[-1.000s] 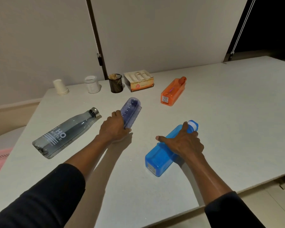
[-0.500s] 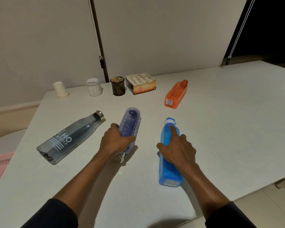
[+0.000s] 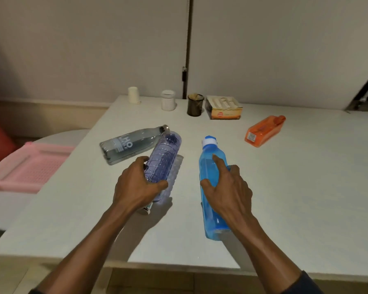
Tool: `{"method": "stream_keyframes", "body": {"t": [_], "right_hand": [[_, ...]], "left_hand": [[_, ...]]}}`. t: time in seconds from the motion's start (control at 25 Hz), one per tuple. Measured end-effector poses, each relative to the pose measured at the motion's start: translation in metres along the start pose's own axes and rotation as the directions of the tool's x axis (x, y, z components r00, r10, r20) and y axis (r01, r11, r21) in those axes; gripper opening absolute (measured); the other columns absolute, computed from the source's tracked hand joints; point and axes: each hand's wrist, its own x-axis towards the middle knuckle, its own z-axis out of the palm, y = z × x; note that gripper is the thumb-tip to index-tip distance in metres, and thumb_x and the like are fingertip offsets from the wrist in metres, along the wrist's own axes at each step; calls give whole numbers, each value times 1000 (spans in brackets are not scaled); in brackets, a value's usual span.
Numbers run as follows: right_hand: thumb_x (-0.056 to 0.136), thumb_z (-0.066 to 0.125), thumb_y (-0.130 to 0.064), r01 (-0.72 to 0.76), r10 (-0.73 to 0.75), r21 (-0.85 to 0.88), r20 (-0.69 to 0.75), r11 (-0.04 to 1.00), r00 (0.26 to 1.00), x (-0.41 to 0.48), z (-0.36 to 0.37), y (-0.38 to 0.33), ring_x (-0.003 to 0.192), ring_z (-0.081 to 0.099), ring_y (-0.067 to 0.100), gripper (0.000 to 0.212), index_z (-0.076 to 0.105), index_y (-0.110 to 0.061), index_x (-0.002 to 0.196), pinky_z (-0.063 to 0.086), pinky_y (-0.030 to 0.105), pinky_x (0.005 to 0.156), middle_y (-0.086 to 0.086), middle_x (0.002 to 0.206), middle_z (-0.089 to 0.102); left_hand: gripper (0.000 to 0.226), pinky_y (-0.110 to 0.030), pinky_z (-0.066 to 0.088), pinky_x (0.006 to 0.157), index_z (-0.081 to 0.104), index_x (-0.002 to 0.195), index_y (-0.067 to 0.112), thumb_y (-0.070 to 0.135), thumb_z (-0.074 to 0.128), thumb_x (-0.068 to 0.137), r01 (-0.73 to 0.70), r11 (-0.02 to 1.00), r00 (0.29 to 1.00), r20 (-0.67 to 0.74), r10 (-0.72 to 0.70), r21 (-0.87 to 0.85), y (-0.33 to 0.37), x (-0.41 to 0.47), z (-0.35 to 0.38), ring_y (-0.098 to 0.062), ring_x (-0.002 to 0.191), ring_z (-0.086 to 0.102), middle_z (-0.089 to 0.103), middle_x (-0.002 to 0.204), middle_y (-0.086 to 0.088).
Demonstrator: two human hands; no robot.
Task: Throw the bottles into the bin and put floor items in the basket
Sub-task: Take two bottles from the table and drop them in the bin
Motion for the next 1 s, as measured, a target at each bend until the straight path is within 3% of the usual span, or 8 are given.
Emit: {"method": "stream_keyframes", "body": {"t": [0.16,0.24,0.44,0.56,0.68,1.0], "right_hand": [[95,51,-57,133,-136,86,22,987,991,-33,3,-9,101,63,24,70,21,-41,156,53,40,82,4,135,47],[96,52,-55,204,-211,145,30,968,977,-48,9,-20,105,64,24,69,22,-41,157,52,39,83,5,141,46],[95,55,-54,348,-374,287,41,892,926,-90,26,-57,97,56,15,70,23,-43,156,50,34,80,4,138,49],[94,54,-53,414,-466,348,79,841,881,-117,32,-83,103,63,20,69,22,-46,155,59,43,83,2,138,47],[93,51,-54,482,-559,394,102,782,823,-146,40,-109,104,64,19,70,21,-46,155,61,41,82,1,139,46],[92,57,-50,534,-652,458,142,711,745,-232,87,-190,97,62,16,69,24,-52,152,53,37,76,-4,139,47]], "left_hand": [[84,-27,48,68,56,135,35,59,73,56,35,999,988,-151,-32,20,-14,-67,-28,-13,84,68,70,111,15],[85,-29,52,70,55,136,35,62,71,58,75,996,970,-234,-63,45,-24,-103,-45,-13,85,69,67,112,19],[86,-19,51,67,55,139,34,64,73,61,157,986,915,-383,-125,54,-42,-169,-85,-8,84,69,65,114,20],[87,-28,59,73,56,139,32,65,72,60,209,977,875,-454,-167,45,-55,-201,-104,-10,86,71,69,116,16],[86,-23,53,70,57,139,32,64,73,61,253,967,831,-521,-195,41,-76,-230,-126,-9,86,69,72,114,14],[84,-42,61,80,55,139,37,58,81,62,394,918,748,-566,-347,-42,-164,-313,-191,-12,92,71,72,115,18]]}}
